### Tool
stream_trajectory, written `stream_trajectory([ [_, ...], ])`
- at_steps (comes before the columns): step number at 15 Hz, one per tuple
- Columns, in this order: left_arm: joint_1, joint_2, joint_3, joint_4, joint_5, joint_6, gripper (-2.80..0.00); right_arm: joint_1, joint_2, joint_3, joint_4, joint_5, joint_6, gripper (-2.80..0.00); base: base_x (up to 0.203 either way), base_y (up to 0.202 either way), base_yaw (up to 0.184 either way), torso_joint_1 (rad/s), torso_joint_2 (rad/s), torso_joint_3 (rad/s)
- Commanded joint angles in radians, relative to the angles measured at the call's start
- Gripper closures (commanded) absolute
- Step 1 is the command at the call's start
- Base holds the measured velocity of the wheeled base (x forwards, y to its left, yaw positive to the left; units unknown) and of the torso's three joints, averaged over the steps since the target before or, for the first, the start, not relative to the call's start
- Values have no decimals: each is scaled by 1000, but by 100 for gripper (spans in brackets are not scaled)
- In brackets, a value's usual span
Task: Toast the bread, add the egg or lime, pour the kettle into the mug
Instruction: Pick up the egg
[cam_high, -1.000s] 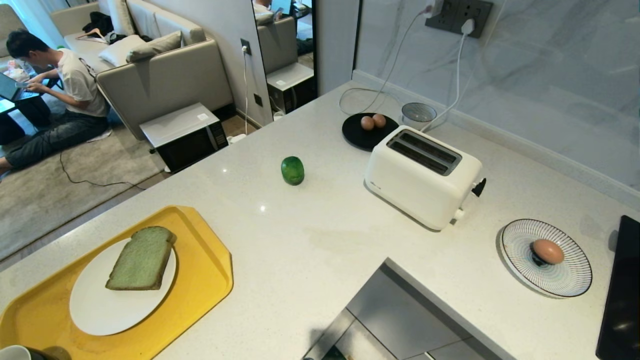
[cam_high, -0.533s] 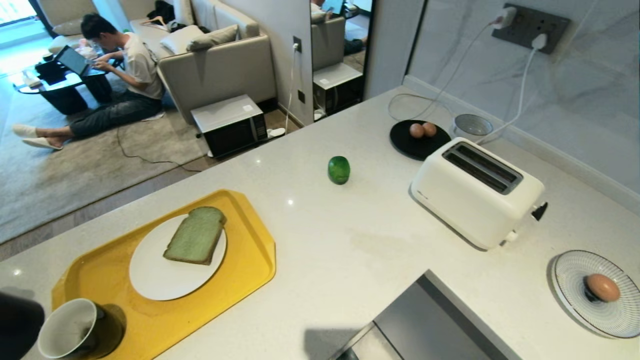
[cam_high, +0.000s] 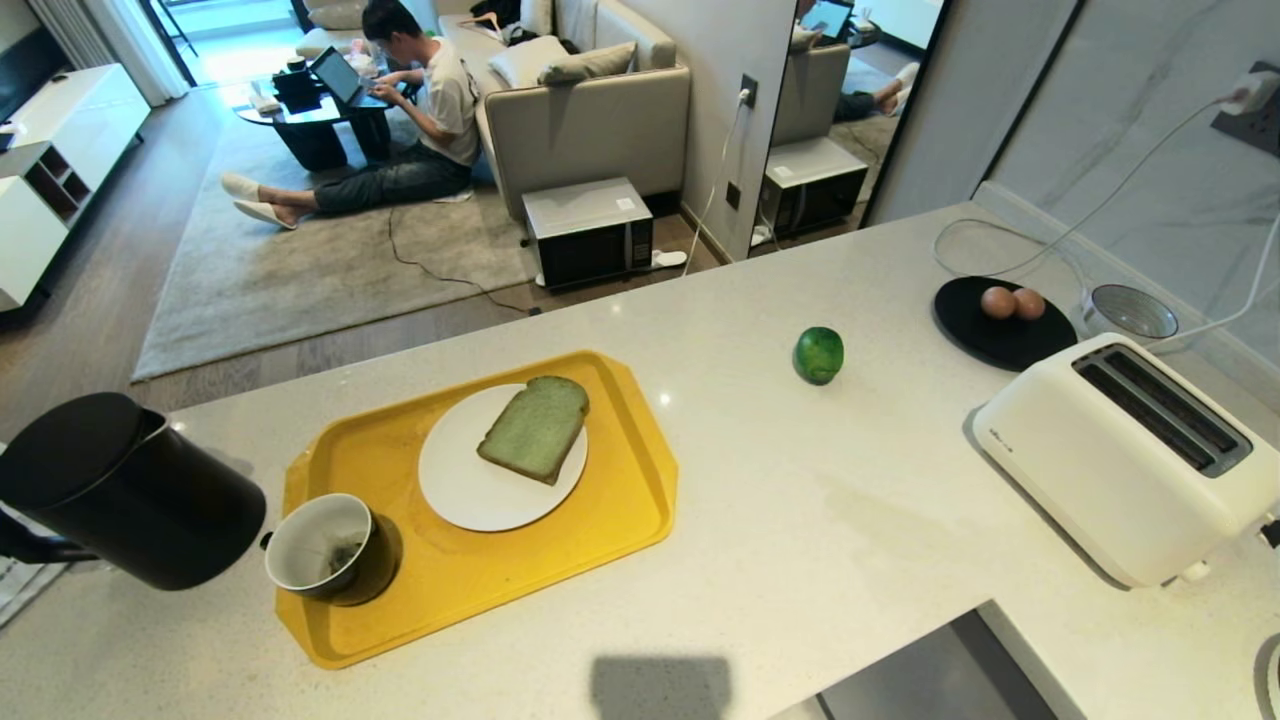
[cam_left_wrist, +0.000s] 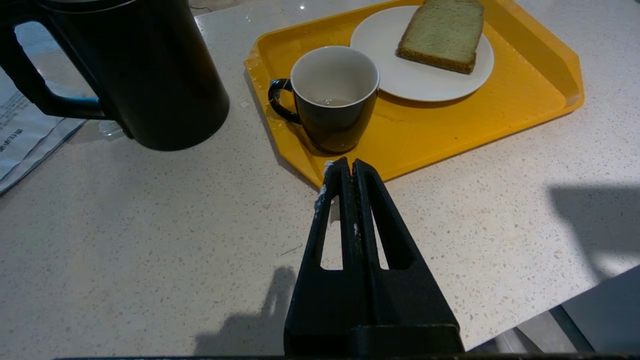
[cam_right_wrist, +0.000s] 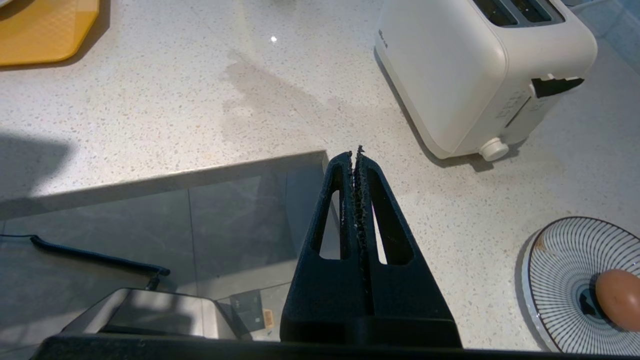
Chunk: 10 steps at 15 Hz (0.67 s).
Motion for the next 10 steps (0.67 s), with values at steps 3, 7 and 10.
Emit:
stream_trajectory([
  [3, -1, -1, 2, 0, 0, 0, 0, 0, 1, 2, 0, 0, 0, 0, 0, 0, 0, 0, 0, 0],
  [7, 1, -1, 2, 0, 0, 0, 0, 0, 1, 2, 0, 0, 0, 0, 0, 0, 0, 0, 0, 0],
  [10, 1, -1, 2, 0, 1, 0, 0, 0, 1, 2, 0, 0, 0, 0, 0, 0, 0, 0, 0, 0],
])
